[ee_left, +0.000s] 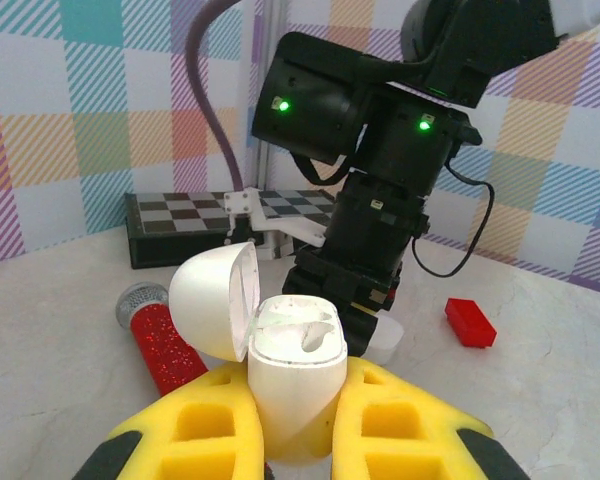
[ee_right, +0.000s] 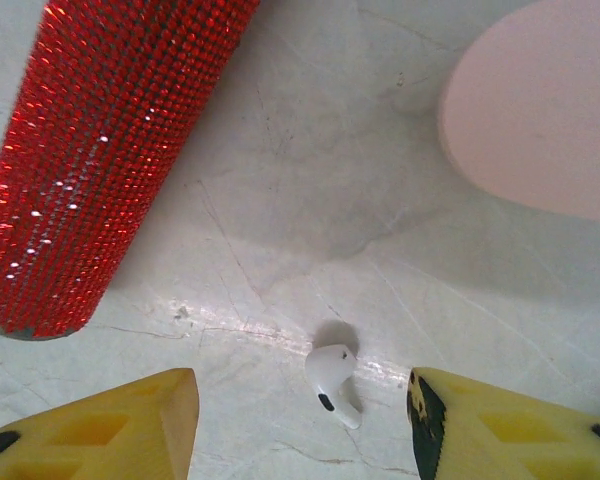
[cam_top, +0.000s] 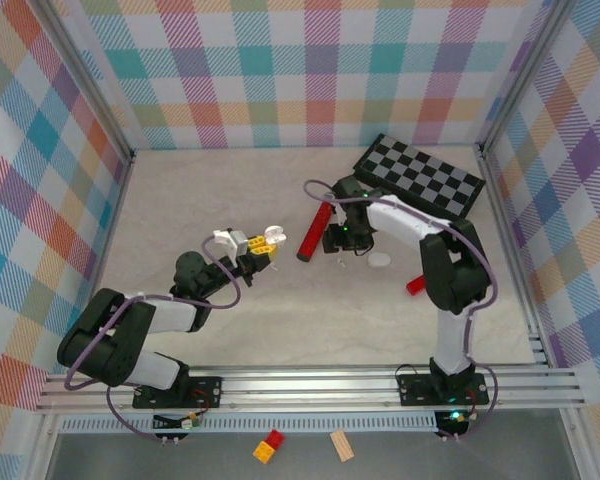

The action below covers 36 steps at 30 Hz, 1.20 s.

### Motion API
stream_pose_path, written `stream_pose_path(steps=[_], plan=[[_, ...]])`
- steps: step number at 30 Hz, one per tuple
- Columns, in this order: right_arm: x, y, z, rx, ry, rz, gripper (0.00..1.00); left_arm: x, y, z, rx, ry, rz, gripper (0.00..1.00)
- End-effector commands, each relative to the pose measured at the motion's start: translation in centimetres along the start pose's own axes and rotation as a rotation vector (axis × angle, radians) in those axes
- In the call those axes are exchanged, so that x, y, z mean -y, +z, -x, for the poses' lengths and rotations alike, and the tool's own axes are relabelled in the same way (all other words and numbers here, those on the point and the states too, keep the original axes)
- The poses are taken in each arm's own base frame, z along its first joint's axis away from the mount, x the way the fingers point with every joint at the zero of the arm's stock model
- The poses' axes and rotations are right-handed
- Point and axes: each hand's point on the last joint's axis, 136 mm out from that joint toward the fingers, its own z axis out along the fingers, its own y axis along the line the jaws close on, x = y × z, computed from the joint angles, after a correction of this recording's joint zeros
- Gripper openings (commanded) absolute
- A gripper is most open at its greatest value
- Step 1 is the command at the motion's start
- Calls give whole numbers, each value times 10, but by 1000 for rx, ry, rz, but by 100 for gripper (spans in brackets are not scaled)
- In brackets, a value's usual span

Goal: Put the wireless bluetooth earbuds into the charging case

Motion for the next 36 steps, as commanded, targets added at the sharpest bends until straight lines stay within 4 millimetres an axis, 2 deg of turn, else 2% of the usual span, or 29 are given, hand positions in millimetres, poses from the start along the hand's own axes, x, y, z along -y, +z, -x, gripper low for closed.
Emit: stream_pose_path(steps=[1,12,21,23,25,29,36], plan=[[6,7,-21,-137,-52,-78,58,5,-9,7,29,60,-28,0],[2,25,-23,-267,-130,-98,52,9,-17,11,37,65,-41,0],[6,32,-22,-272,-136,-121,46,12,-16,16,47,64,-56,0],[7,34,-23,-277,-137,-127,43,12,-16,16,47,62,-59,0],[8,36,-24,-283,-137,-132,37,12,-15,16,47,60,-60,0],[9,39,-25,-286,-132,-135,33,11,-14,17,48,57,-59,0],[7,38,-23,-276,-117,-127,30,10,-13,15,43,53,-65,0]])
